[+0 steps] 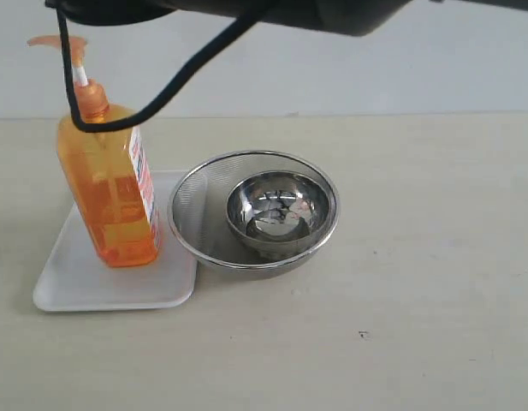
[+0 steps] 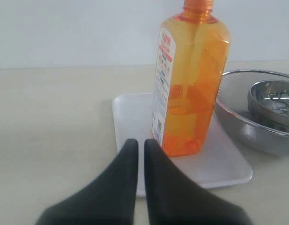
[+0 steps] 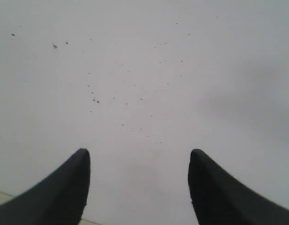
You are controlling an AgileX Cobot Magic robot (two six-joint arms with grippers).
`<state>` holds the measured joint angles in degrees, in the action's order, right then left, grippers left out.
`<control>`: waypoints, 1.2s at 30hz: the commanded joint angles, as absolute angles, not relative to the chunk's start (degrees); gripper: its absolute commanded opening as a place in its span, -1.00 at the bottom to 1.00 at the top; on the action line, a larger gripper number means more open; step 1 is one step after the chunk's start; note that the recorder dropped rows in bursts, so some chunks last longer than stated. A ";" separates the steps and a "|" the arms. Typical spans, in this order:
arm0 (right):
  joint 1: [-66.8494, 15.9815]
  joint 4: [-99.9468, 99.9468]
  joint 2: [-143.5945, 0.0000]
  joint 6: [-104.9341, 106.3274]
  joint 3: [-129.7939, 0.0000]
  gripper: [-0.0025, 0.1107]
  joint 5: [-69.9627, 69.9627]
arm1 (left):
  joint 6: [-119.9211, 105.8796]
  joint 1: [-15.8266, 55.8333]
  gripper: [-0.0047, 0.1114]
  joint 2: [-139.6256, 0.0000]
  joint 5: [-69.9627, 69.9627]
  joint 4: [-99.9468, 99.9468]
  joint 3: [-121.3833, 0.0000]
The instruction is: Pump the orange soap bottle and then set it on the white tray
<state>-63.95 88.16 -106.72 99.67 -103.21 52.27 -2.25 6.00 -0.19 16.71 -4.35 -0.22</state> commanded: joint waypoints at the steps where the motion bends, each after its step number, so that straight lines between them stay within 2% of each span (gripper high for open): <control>1: -63.97 88.57 -104.60 102.67 -103.47 -0.22 55.96 | -2.61 5.90 -0.84 0.00 16.77 -5.00 0.00; 6: -63.97 89.00 -103.84 104.49 -103.47 -0.58 59.36 | -2.61 5.90 -0.84 0.00 16.77 -5.00 0.00; 9: -63.87 89.14 -103.44 106.92 -103.47 -0.68 61.55 | -2.61 5.90 -0.84 0.00 16.77 -5.00 0.00; 16: -63.87 89.22 -102.95 112.54 -103.47 -0.75 67.31 | -2.61 5.90 -0.84 0.00 16.77 -5.00 0.00; 19: -63.87 89.36 -102.95 114.73 -103.47 -0.96 68.36 | -2.61 5.90 -0.84 0.00 16.77 -5.00 0.00; 36: -59.80 95.94 -98.75 119.51 -103.36 -0.96 67.77 | -2.61 5.90 -0.84 0.00 16.77 -5.00 0.00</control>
